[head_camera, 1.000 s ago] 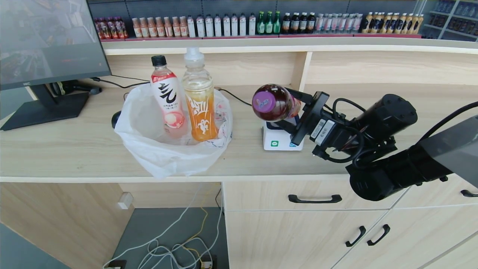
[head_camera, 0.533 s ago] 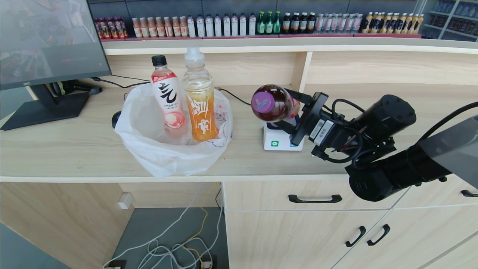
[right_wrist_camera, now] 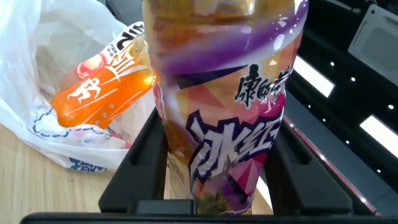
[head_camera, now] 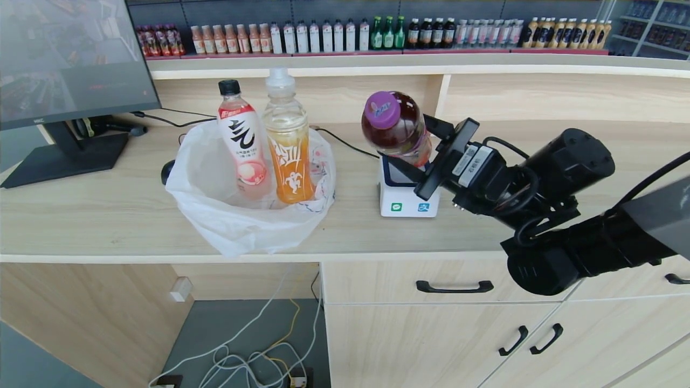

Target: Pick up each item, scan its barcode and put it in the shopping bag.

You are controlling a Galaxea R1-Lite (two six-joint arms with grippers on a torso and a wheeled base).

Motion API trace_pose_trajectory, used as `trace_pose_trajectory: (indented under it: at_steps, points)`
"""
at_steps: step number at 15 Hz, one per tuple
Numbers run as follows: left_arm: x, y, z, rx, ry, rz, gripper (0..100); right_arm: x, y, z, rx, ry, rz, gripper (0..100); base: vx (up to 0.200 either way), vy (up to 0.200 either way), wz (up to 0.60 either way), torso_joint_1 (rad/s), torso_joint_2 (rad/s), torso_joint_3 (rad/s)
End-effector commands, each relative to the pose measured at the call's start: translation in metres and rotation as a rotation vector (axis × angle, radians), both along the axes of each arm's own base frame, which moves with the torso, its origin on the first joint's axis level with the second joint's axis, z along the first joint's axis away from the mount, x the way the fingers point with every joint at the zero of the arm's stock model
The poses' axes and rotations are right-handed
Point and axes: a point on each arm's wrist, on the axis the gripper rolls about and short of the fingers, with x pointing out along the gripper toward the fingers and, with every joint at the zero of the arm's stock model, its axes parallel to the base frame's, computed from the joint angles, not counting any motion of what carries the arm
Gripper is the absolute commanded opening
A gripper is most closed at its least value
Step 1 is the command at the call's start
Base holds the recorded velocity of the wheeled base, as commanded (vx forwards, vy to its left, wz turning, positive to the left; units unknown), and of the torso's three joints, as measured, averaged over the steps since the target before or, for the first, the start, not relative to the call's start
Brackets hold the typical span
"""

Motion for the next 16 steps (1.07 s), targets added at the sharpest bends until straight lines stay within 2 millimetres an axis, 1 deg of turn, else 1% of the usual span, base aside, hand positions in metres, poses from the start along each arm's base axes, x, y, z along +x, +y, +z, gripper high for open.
trace_pose_trajectory:
  at_steps: [1,2,3,4,6,7,8,10,12,14,16]
  points:
    - [0.000,0.000,0.000,0.000,0.000,0.000,100,-0.022,0.000,0.016,0.051,0.026,0.013,0,0.000,0.000,0.00,0.000,0.00,0.000]
    - [0.000,0.000,0.000,0.000,0.000,0.000,100,-0.029,-0.003,0.023,0.102,0.072,0.009,0,0.000,0.000,0.00,0.000,0.00,0.000]
    - [0.000,0.000,0.000,0.000,0.000,0.000,100,-0.031,-0.005,0.026,0.141,0.112,0.007,0,0.000,0.000,0.00,0.000,0.00,0.000]
    - [0.000,0.000,0.000,0.000,0.000,0.000,100,-0.036,-0.008,0.034,0.215,0.182,0.022,0,0.000,0.000,0.00,0.000,0.00,0.000]
    - [0.000,0.000,0.000,0.000,0.000,0.000,100,-0.046,-0.016,0.048,0.340,0.252,0.014,0,0.000,0.000,0.00,0.000,0.00,0.000]
    - [0.000,0.000,0.000,0.000,0.000,0.000,100,-0.051,-0.016,0.050,0.392,0.296,0.015,0,0.000,0.000,0.00,0.000,0.00,0.000]
    - [0.000,0.000,0.000,0.000,0.000,0.000,100,-0.060,-0.011,0.047,0.428,0.361,0.033,0,0.000,0.000,0.00,0.000,0.00,0.000]
    - [0.000,0.000,0.000,-0.003,0.000,0.000,100,-0.074,-0.007,0.032,0.539,0.525,0.002,0,0.000,0.000,0.00,0.000,0.00,0.000]
    - [0.000,0.000,0.000,-0.002,0.000,0.000,100,-0.089,-0.004,0.022,0.624,0.637,-0.023,0,0.000,0.000,0.00,0.000,0.00,0.000]
    - [0.000,0.000,0.000,-0.002,0.000,0.000,100,-0.090,-0.003,0.020,0.707,0.691,-0.039,0,0.000,0.000,0.00,0.000,0.00,0.000]
    - [0.000,0.000,0.000,-0.002,0.000,0.000,100,-0.093,0.001,0.012,0.708,0.731,-0.045,0,0.000,0.000,0.00,0.000,0.00,0.000]
